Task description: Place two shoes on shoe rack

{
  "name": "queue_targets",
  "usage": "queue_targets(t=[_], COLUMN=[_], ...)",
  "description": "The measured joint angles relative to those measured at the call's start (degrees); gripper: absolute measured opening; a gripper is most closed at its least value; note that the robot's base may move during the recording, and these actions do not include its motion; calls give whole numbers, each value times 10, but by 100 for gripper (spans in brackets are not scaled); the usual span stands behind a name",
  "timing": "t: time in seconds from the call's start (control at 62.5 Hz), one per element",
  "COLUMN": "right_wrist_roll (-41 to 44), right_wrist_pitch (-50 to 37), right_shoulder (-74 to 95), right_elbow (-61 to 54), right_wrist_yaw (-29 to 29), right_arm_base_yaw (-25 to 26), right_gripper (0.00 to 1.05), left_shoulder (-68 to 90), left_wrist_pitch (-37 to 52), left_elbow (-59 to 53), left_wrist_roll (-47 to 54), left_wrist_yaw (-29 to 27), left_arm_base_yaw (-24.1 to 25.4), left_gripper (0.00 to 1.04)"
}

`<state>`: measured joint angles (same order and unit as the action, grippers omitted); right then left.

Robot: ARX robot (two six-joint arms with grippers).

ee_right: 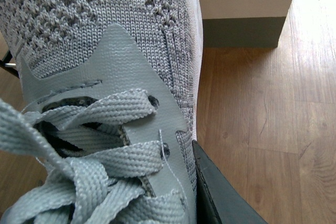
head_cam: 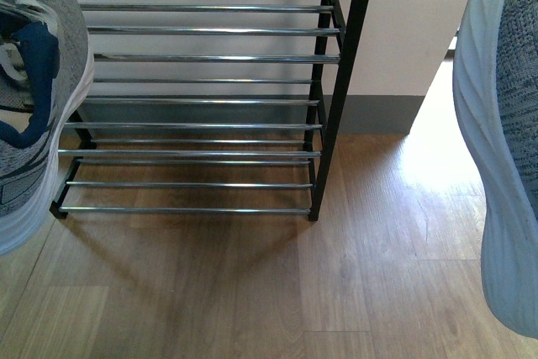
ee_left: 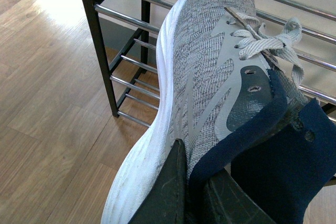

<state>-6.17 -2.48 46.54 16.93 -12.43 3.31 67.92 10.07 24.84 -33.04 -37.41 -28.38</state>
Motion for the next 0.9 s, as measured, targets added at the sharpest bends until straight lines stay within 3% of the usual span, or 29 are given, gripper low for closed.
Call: queue_targets(t=[0.896], right_wrist_roll=[0], right_wrist_pitch=[0], right_shoulder=[0], right_elbow=[-4], right_wrist_yaw=[2], right_arm_base_yaw=[0], right_gripper=[2], left_shoulder=[0], left_wrist_pitch=[0], left_elbow=[-3], left_wrist_roll=[0], left_wrist_yaw=[1], left_arm_base_yaw=[0], left_gripper=[2])
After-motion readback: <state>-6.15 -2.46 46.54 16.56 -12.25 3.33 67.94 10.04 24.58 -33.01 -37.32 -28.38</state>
